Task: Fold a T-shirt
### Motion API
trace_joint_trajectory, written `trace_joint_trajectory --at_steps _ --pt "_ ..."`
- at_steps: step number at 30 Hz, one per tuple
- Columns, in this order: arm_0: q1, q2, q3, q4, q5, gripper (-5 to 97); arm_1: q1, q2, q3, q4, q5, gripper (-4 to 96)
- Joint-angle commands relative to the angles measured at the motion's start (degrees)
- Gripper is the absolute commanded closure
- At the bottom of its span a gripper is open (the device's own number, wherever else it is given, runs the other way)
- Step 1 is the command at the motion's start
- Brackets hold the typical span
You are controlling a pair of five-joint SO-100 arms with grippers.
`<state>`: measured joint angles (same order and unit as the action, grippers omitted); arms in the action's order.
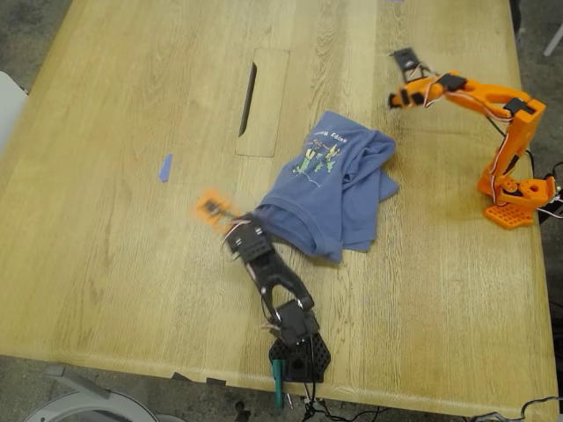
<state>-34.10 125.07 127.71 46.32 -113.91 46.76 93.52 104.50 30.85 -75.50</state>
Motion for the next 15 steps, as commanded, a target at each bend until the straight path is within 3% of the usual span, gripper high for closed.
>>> trace_joint_trajectory --at_steps 1,9,15 --pt "-8.3 9.9 -3.1 3.5 -0.2 91 6.8 7.4 2.4 0.9 -1.1 91.1" --pt "-32.0 25.0 4.3 9.1 -0.1 91 31.3 29.7 25.4 -2.2 -4.0 91.2" --pt "-42.5 43.5 12.7 20.8 -0.1 91 48.7 51.4 43.3 -0.2 -3.9 91.1"
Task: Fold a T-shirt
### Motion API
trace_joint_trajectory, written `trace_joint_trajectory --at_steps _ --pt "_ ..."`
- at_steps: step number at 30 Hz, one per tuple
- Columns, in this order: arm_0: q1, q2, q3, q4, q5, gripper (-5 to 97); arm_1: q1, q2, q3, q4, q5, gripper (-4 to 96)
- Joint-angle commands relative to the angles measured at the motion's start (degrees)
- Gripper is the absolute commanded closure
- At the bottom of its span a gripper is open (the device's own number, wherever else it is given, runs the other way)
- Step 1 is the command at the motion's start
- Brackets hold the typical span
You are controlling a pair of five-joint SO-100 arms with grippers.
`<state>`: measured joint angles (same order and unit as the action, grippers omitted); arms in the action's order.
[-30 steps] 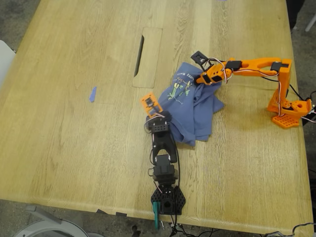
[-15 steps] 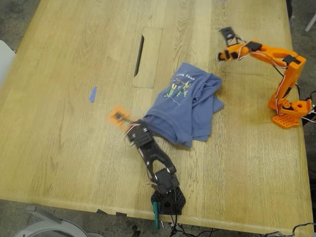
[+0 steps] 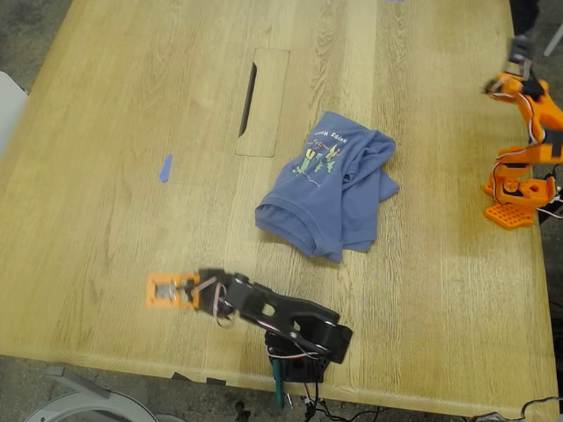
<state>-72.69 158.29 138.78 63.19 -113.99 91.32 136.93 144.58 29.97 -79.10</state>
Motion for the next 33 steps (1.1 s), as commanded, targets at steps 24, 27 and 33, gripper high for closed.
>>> trace_joint_trajectory --at_steps 24,27,33 --pt "-17.6 48.7 33.6 8.2 1.0 91 17.9 58.2 42.6 23.1 -2.9 91.1" --pt "-17.7 48.6 36.9 4.7 1.2 91 16.8 58.2 42.6 24.2 -3.3 91.1" --pt "-16.8 48.6 36.9 12.6 0.7 91 19.1 58.2 42.6 30.9 -4.3 91.1"
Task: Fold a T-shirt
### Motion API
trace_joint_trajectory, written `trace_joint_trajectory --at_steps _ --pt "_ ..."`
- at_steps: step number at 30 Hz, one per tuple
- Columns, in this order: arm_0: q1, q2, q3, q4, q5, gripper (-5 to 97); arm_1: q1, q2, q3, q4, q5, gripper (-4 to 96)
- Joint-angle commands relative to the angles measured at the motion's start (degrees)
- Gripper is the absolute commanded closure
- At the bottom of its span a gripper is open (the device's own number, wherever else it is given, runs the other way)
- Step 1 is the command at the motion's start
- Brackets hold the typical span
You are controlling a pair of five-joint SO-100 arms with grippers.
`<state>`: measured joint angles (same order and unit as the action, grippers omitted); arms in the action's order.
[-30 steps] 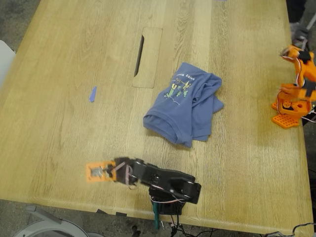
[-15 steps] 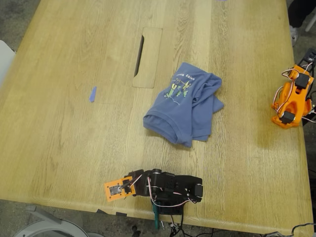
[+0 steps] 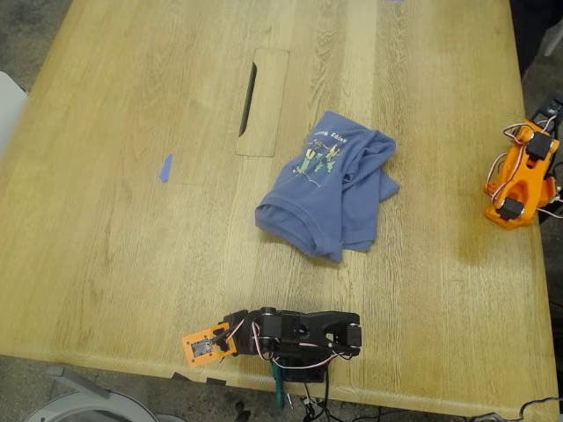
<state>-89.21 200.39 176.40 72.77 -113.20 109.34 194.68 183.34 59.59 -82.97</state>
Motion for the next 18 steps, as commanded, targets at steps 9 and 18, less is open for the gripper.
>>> trace_joint_trajectory --at_steps 9,18 --pt "-0.7 6.5 -0.7 5.2 0.4 91 4.1 0.5 3.9 4.4 -0.5 91.1" --pt "-0.5 6.5 -0.7 5.3 0.9 92 4.2 0.5 4.0 4.8 -0.4 91.1"
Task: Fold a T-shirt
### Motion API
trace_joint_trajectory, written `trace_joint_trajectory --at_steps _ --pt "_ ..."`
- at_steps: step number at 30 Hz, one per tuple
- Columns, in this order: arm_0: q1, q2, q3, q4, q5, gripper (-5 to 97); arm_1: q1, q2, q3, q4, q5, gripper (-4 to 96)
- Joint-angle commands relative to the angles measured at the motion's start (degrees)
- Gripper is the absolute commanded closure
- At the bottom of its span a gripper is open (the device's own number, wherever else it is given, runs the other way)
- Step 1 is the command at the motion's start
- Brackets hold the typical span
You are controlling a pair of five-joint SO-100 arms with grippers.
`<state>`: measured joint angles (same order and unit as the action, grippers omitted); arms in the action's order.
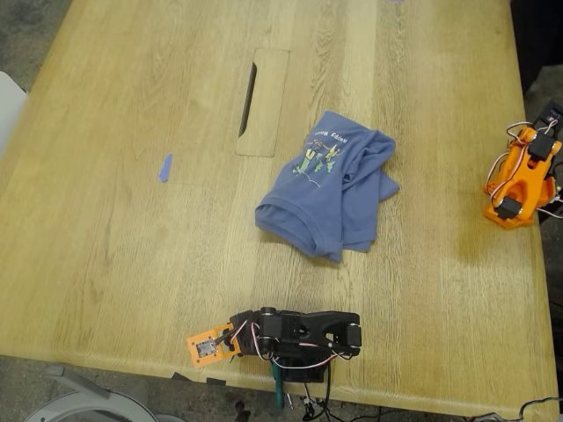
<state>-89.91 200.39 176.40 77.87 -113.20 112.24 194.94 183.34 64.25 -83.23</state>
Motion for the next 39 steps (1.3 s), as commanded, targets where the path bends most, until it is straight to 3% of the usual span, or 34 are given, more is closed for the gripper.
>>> trace_joint_trajectory --at_steps 1,39 --pt "0.2 6.5 -0.7 0.2 0.9 92 1.6 0.3 4.0 0.2 -0.1 91.1" --pt "0.7 6.5 -0.7 0.4 0.4 91 3.3 0.3 4.0 1.0 -0.5 91.1"
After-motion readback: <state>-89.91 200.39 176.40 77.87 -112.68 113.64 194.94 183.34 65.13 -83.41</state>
